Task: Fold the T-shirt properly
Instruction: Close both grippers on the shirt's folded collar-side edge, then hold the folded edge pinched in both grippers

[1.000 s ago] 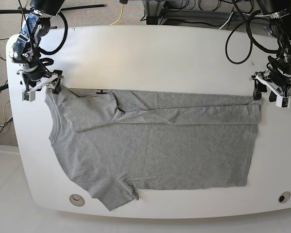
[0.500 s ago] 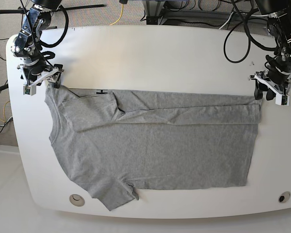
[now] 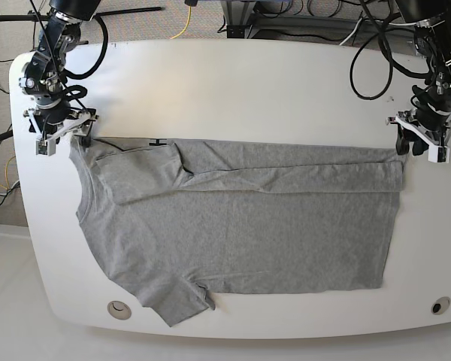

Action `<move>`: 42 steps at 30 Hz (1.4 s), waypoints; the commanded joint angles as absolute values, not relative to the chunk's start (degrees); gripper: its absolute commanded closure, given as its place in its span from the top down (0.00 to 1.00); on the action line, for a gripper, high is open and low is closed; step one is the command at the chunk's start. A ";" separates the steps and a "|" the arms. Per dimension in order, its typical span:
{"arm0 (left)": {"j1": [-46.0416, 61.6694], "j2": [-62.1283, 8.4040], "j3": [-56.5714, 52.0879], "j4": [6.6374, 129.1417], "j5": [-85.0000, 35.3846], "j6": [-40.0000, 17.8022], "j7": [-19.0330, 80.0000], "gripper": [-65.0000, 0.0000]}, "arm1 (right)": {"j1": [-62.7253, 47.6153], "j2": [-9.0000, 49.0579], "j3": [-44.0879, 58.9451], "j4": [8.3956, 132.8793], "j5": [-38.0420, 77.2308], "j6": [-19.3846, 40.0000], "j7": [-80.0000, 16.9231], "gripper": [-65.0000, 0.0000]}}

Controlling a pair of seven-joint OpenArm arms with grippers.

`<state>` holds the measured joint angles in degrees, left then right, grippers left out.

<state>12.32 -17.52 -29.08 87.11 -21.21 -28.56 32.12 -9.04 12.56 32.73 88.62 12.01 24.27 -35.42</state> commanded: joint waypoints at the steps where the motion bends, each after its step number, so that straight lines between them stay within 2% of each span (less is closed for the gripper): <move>1: 11.93 -18.61 -29.72 88.42 -21.86 -28.43 32.53 0.41 | -7.75 13.45 32.90 87.00 11.81 24.50 -33.80 0.68; 4: 11.97 -18.65 -29.95 88.53 -21.78 -28.08 33.84 0.44 | -6.66 13.45 32.88 84.26 11.62 24.68 -33.31 0.65; 6: 11.94 -18.67 -30.04 88.46 -21.83 -27.99 34.18 0.45 | -6.31 13.48 32.87 83.05 11.83 24.86 -33.23 0.58; 8: 11.86 -18.64 -30.01 88.38 -21.83 -28.01 34.38 0.45 | -5.74 13.51 32.88 82.28 11.98 25.02 -33.33 0.48; 14: 11.35 -18.53 -29.52 88.01 -21.91 -28.05 34.01 0.45 | -4.59 13.49 32.86 81.96 12.03 25.20 -33.56 0.06; 15: 11.37 -18.50 -29.48 88.02 -21.93 -28.03 33.92 0.45 | -4.51 13.54 32.79 81.91 12.03 25.27 -33.66 0.02; 30: 9.11 -18.19 -29.65 84.66 -21.89 -27.65 33.35 0.39 | -5.27 13.47 33.46 82.64 12.70 26.03 -33.20 0.00; 42: 7.48 -18.05 -29.71 80.40 -22.39 -28.18 33.47 0.40 | -5.28 13.42 33.09 82.21 12.45 25.73 -33.44 0.00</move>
